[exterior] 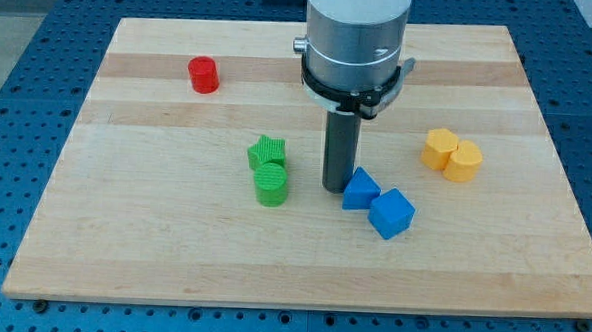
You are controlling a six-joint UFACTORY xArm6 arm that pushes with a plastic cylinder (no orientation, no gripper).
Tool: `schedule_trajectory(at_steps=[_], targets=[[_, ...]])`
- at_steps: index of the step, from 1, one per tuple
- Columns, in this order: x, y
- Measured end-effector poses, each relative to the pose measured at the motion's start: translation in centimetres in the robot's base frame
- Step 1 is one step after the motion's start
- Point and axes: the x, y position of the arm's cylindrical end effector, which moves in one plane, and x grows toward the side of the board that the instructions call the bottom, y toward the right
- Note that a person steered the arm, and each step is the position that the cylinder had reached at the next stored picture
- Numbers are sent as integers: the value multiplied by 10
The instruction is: Push the red star towards right side of red circle
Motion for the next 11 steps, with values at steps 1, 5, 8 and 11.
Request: schedule_trajectory(at_steps=[1,5,8,11], targets=[[-14,0],[-85,34],[-123,35],[-152,27]])
